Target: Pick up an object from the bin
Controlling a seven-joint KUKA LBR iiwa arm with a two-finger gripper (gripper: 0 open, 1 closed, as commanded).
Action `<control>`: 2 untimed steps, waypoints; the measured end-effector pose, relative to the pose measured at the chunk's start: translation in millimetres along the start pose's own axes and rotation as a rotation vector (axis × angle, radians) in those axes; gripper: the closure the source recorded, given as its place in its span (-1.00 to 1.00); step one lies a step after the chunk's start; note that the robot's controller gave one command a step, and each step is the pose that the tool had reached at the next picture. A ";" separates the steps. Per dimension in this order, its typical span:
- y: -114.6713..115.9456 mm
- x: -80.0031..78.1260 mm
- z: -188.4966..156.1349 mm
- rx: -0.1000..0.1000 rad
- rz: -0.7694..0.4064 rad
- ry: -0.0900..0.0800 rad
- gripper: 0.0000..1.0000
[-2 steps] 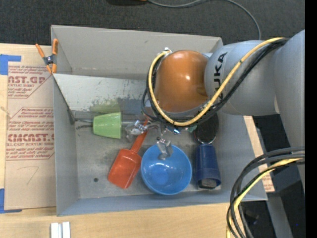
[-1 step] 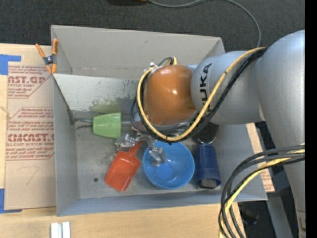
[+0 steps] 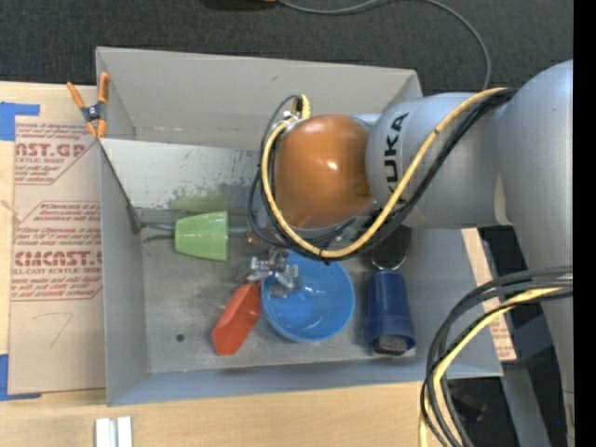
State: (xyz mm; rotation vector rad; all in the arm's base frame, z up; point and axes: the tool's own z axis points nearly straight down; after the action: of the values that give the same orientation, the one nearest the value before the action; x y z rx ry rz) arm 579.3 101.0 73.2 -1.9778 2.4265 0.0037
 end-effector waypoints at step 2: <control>3.3 0.9 -14.8 -0.010 0.000 0.003 1.00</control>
Offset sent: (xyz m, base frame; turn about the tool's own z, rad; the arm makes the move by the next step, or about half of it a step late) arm 0.0001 0.0000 0.0710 0.0004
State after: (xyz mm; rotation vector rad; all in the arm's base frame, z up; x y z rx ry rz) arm 575.8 100.6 88.0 -1.9832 2.4332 0.0126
